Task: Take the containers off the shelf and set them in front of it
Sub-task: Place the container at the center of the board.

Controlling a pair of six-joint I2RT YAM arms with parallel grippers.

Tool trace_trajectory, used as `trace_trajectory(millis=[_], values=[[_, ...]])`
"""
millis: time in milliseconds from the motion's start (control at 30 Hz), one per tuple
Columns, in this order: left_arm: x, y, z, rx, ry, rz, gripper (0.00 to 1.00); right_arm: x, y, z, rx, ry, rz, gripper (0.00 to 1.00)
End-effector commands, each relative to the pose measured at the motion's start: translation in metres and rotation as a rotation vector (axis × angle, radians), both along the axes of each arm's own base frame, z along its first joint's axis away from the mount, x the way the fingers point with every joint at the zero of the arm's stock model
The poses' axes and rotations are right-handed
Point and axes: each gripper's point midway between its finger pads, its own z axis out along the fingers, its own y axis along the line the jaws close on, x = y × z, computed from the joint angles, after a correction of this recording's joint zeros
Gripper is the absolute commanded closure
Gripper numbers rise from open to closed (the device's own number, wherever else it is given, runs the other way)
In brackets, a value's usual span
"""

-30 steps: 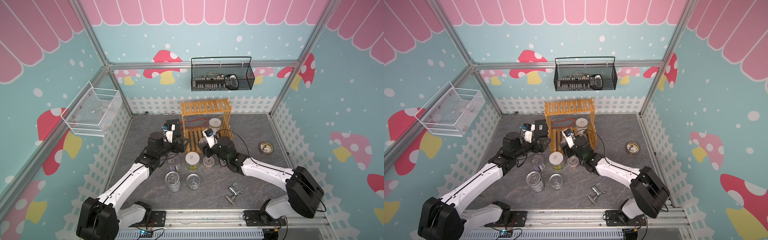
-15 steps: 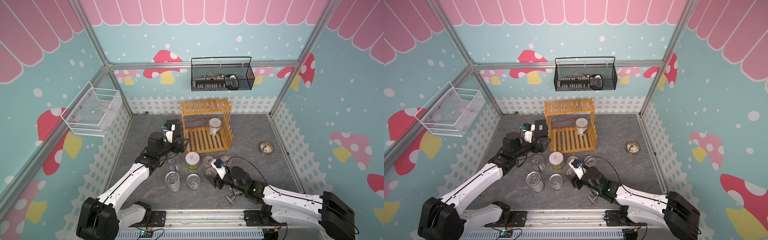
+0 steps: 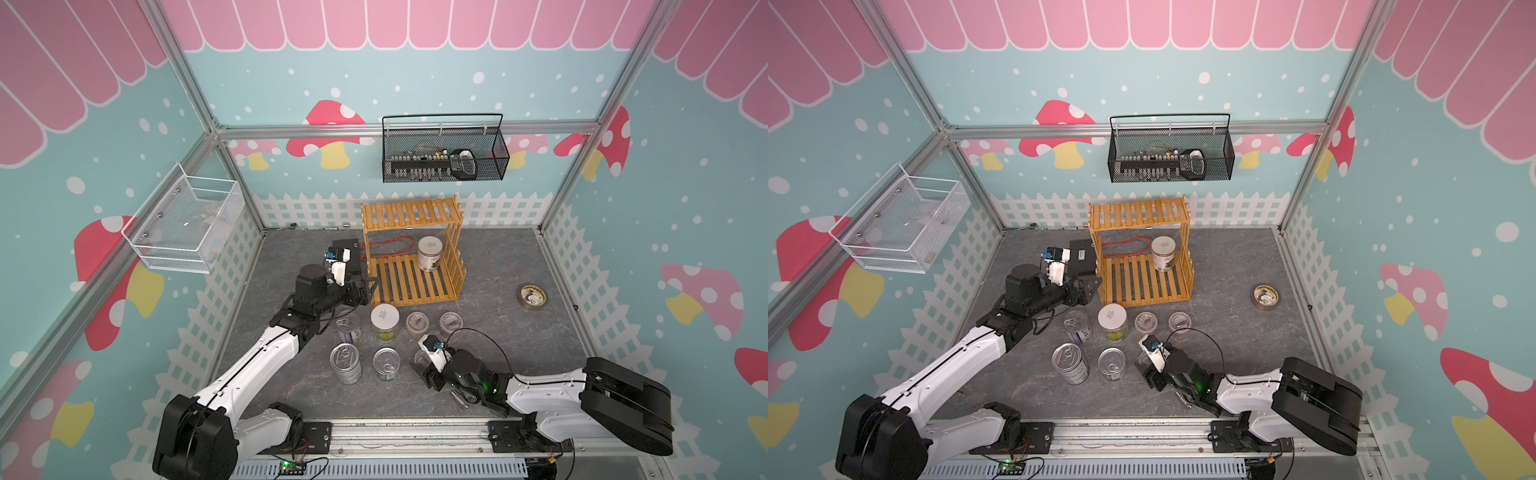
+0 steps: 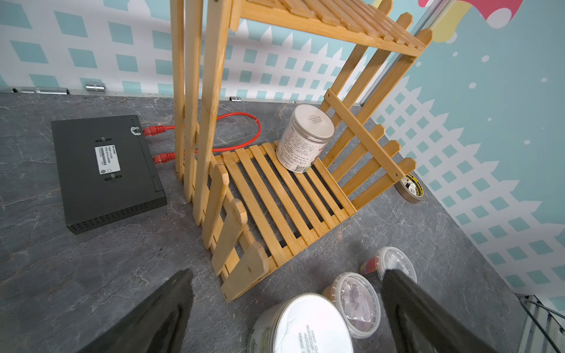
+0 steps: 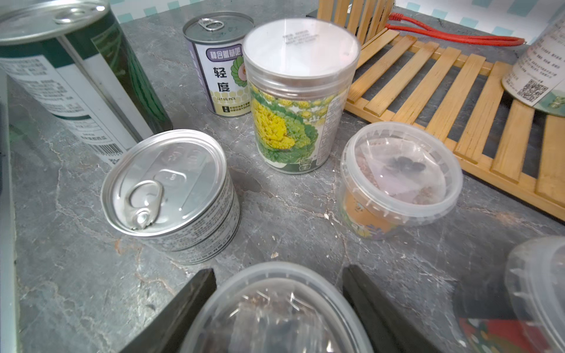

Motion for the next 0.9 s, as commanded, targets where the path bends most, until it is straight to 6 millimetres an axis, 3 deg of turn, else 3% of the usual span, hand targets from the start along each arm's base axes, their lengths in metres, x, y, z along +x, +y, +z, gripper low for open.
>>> trace_trajectory(millis=[0,233,567,867], values=[[0.001,-0.002,-0.005,0.016,-0.002,-0.006,0.01,0.009,0.012,0.022,0.073,-0.051,-0.018,0.29],[0.002,-0.002,-0.008,0.018,0.001,-0.008,0.01,0.010,0.011,0.016,0.074,-0.030,-0.033,0.27],[0.002,-0.002,-0.008,0.021,-0.001,-0.009,0.01,0.014,0.011,0.011,0.053,-0.008,-0.054,0.13],[0.002,-0.003,-0.009,0.020,0.001,-0.013,0.01,0.015,0.006,0.035,0.089,-0.027,-0.077,0.01]])
